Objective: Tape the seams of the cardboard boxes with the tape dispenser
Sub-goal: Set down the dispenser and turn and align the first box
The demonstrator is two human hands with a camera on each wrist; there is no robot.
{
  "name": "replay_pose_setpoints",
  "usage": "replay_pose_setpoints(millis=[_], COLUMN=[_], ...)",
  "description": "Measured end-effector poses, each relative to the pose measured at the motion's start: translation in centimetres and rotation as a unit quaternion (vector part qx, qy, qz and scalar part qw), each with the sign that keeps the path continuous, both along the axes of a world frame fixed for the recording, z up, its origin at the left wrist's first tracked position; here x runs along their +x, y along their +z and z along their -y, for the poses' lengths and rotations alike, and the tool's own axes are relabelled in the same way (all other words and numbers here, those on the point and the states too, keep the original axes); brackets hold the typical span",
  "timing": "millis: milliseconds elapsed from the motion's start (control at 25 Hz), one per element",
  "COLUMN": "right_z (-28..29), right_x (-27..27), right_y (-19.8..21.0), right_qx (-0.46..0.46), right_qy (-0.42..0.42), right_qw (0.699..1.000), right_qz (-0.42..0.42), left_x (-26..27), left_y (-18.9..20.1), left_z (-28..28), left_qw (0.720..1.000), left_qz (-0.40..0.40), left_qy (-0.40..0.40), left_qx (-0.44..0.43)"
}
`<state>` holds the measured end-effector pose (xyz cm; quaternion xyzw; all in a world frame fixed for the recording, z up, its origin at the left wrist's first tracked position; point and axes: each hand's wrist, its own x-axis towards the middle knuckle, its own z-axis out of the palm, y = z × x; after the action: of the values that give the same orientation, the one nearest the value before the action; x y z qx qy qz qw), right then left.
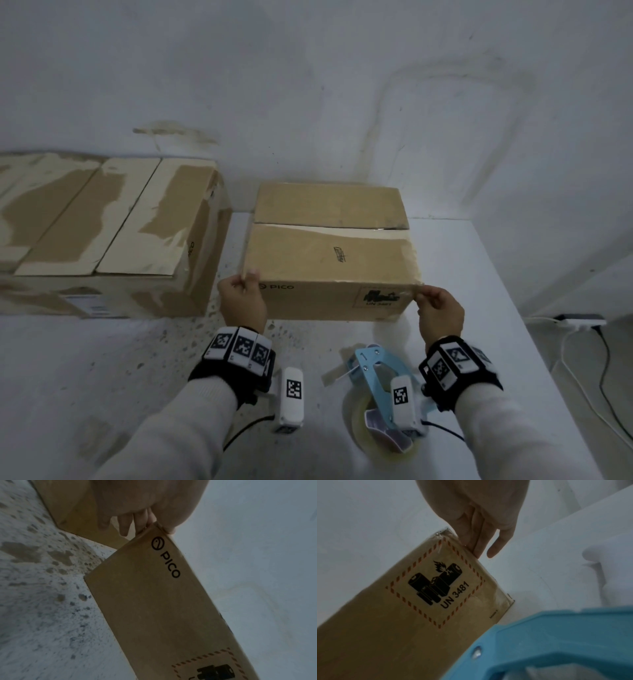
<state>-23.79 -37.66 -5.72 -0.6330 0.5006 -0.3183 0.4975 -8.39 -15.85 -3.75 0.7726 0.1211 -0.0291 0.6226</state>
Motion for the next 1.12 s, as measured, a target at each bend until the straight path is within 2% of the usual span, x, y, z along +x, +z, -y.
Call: replay_pose_setpoints(millis=[80,200,360,560,720,960,1120], right_z=[0.4,0.5,0.0,-0.7,-1.5,-2.2,-1.9], right_x=[0.1,0.1,0.4,1.4,1.4,2.4,2.6], right_y=[-0.2,-0.1,-0.6,0.0,1.5,2.6,2.5], right_qx=[-0.002,0.035,0.06,0.017,0.031,-0.005,-0.083], right_qy=[0.006,-0.011,-0.035,-0.046,-0.068,-0.028,0.0], right_qw=[1.0,0.999,0.997,0.998,0.997,0.993,0.98], right_qz=[-0.012,0.017,0.037,-0.047,-0.025,-0.113,-0.18], left_x=[-0.1,0.1,0.1,0.3,0.4,0.2,0.6], left_y=[0.0,0.1,0.1,-0.5,-0.7,-0.2,-0.6], left_z=[0.2,0.0,0.1,0.2,0.0,-0.1,-0.4], left_qw=[1.0,0.996,0.994,0.994,0.994,0.994,0.995], left_qz=[0.007,0.018,0.008,0.003,0.017,0.037,0.054], left_qy=[-0.023,-0.069,-0.097,-0.103,-0.102,-0.091,-0.077], left_qx=[0.014,0.062,0.052,0.039,0.044,0.043,0.036])
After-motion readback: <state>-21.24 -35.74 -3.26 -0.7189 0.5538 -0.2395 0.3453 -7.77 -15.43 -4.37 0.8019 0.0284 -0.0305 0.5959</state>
